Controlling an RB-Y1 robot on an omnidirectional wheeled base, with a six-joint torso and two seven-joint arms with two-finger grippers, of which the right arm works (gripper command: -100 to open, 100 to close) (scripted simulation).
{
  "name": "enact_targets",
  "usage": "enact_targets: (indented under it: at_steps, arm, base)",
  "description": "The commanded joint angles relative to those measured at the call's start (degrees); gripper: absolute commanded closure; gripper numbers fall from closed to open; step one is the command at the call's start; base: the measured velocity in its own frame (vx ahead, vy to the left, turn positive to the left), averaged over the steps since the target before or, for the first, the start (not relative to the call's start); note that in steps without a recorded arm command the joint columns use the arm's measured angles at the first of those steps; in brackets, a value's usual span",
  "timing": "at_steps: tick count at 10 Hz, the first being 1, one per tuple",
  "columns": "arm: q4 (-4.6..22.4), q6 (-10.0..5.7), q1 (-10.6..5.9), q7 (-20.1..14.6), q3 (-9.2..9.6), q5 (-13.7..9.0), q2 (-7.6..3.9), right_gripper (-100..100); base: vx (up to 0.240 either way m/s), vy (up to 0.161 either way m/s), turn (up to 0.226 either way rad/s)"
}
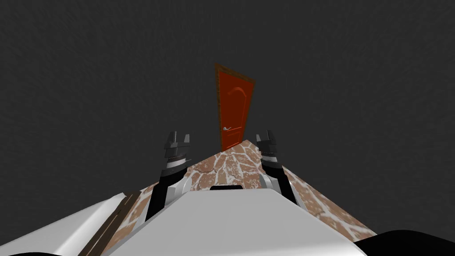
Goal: Pull the door open
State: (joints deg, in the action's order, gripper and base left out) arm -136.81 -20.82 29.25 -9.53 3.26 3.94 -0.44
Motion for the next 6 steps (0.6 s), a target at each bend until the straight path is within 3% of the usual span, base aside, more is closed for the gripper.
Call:
enact_targets:
  at_steps: [1,6]
  arm:
    - [1.69,-0.3,-0.67,0.03,-0.24,-0.06,-0.35,-100]
    - [8.35,-1.5,-3.32,0.16,-1.19,-0.32,-1.6,-100]
  base:
    - [0.032,-0.002,0.064]
    - [0.058,-0.012,0.097]
